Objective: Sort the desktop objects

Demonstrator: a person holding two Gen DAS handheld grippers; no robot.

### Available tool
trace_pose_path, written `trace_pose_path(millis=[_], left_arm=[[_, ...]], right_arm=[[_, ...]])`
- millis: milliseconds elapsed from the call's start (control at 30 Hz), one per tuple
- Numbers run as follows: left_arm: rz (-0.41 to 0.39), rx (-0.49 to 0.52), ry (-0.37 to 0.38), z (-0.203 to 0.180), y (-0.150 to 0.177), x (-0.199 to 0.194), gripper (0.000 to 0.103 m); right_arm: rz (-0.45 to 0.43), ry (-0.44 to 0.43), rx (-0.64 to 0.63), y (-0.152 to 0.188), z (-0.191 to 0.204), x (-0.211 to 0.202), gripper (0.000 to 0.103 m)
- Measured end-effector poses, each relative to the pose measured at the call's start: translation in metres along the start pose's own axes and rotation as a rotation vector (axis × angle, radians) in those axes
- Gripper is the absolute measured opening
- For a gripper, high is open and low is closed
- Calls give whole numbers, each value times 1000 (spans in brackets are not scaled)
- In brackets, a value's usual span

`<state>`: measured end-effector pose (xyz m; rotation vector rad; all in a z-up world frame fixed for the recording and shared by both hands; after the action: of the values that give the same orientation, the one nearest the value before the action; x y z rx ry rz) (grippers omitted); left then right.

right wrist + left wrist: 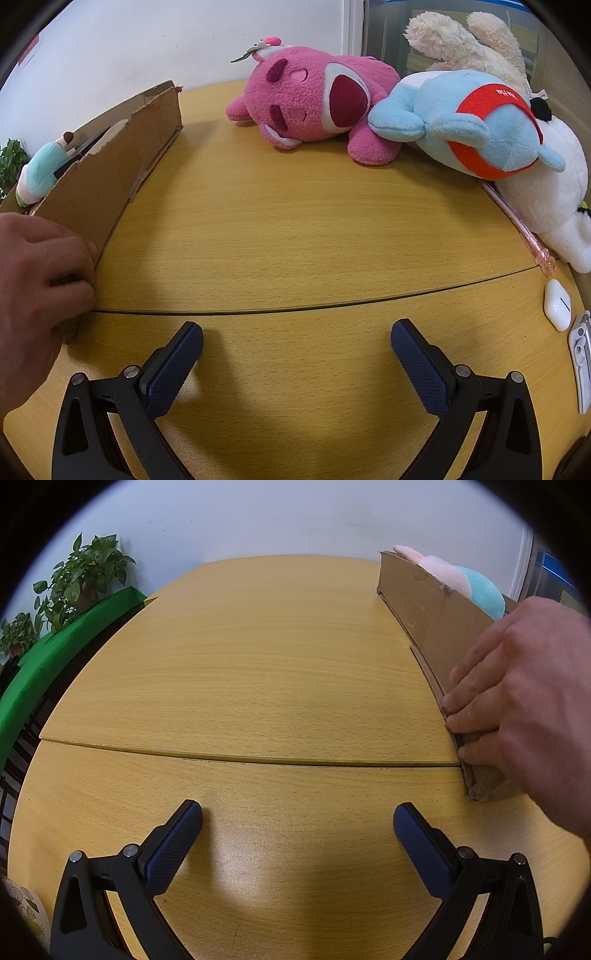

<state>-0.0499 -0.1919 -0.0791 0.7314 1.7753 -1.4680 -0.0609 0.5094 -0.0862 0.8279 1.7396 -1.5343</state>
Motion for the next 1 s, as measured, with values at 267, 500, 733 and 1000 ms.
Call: trace_pose_path(millis=[267, 500, 733, 1000], left_arm=[[0, 0, 0, -1, 0, 0, 103], [0, 0, 0, -1, 0, 0, 103], [-1, -13, -9, 2, -1, 1, 103], [-2, -11, -10, 2, -2, 4, 103]], right_arm=[[0, 0, 0, 0, 0, 1, 103], [-1, -1, -1, 0, 0, 1, 103], [-1, -1, -1, 0, 0, 1, 103], [-1, 0, -1, -1, -1, 1, 103]])
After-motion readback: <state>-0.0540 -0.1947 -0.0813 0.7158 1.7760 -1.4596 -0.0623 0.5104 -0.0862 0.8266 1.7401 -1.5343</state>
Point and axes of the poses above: each gripper's, at about its wrist camera, not at the fingertips, and x roughly the way its jaws point, z to its left, y to its underside, the point moved 4 cm from there along x, roughly the way its jaws point, and after that the axes turned 10 degrees about -x, right-handed, at the moved point
